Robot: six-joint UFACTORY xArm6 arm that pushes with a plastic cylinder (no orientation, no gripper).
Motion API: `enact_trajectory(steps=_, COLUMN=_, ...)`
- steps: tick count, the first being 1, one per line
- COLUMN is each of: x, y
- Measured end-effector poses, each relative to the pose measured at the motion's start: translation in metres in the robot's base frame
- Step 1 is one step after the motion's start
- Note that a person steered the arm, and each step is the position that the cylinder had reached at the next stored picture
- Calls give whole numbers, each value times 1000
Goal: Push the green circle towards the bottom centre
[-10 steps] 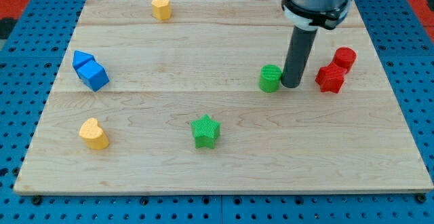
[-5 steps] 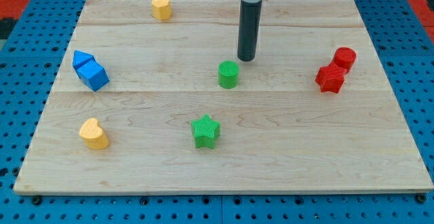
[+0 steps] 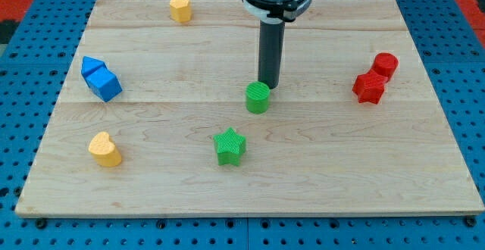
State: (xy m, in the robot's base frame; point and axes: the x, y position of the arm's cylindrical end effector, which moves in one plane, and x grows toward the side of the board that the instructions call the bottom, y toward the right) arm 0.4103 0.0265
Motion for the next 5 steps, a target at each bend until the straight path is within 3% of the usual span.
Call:
enact_trajectory(steps=2, x=24, y=-32)
enact_trajectory(steps=4, x=101, y=84)
enact_trajectory(steps=5, x=111, y=73)
